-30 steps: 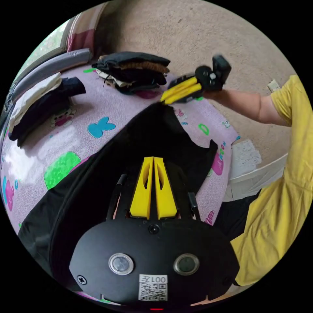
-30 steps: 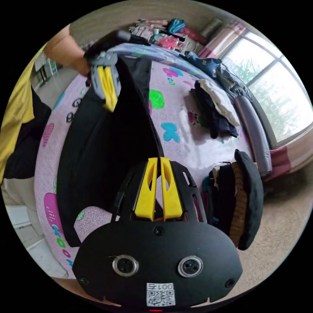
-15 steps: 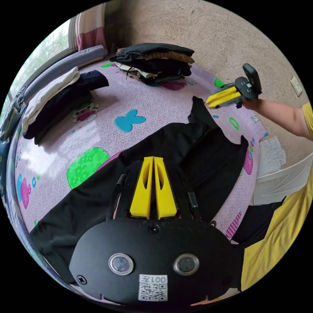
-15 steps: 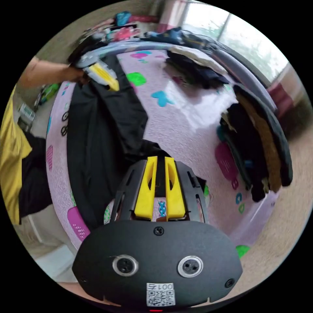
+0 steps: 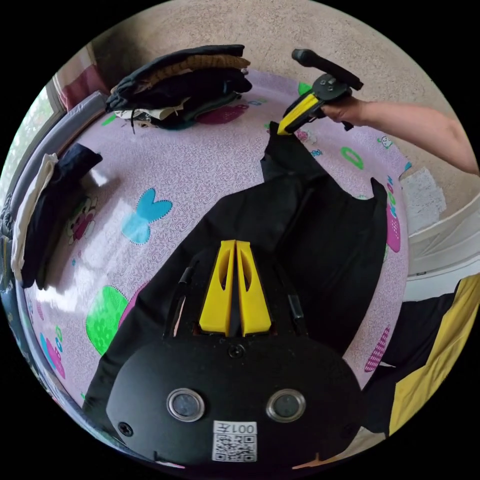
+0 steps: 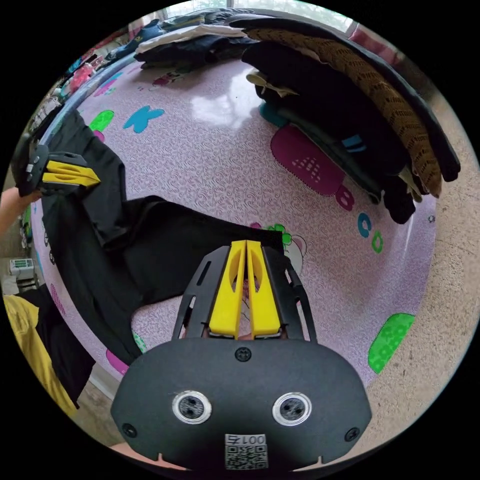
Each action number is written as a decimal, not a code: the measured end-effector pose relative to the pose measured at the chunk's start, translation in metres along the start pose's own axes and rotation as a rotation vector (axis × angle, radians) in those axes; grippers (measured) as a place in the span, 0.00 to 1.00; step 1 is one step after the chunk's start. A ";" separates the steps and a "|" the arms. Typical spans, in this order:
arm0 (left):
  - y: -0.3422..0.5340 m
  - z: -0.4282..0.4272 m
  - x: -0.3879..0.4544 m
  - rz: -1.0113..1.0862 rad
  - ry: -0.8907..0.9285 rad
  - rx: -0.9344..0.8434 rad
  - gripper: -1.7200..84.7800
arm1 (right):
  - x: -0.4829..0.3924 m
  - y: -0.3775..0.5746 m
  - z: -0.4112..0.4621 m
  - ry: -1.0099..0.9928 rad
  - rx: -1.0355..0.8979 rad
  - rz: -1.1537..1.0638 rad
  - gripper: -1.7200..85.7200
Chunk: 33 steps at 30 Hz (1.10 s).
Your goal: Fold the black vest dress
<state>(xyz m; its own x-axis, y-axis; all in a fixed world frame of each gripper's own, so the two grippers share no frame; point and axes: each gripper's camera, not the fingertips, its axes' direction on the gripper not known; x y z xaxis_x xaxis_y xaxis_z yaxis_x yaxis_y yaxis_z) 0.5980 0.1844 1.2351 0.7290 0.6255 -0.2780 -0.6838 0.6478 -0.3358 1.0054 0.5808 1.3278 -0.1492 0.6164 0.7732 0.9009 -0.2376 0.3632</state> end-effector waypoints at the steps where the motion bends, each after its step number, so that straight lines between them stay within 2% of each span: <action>1: -0.001 0.000 -0.001 -0.016 0.008 -0.003 0.01 | 0.000 0.004 0.001 0.022 -0.011 0.006 0.02; 12: -0.004 -0.005 0.005 -0.099 -0.026 -0.016 0.01 | 0.034 0.068 0.020 0.050 -0.071 0.310 0.02; 13: -0.005 -0.008 0.007 -0.105 -0.043 -0.014 0.01 | 0.033 0.070 0.016 0.050 -0.034 0.311 0.02; 15: -0.004 -0.013 0.010 -0.110 -0.059 0.013 0.01 | 0.014 0.070 -0.009 -0.039 0.179 0.228 0.02; 18: -0.003 -0.020 0.017 -0.117 -0.063 0.071 0.01 | -0.024 0.050 -0.014 -0.159 0.271 0.094 0.02; 21: -0.007 -0.017 0.025 -0.117 -0.061 0.043 0.01 | -0.055 0.027 0.010 -0.318 0.253 0.013 0.02; 28: -0.011 -0.019 0.031 -0.116 -0.047 0.025 0.01 | -0.080 0.011 0.068 -0.392 0.185 -0.022 0.03; 33: -0.011 -0.025 0.029 -0.143 -0.033 0.070 0.01 | -0.069 0.015 0.094 -0.454 0.208 0.031 0.03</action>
<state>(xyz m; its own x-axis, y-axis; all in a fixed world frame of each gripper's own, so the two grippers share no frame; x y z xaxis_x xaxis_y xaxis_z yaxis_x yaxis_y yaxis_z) 0.6271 0.1845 1.2082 0.8187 0.5375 -0.2020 -0.5741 0.7592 -0.3065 1.0676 0.6052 1.2317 0.0296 0.8869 0.4610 0.9712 -0.1346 0.1966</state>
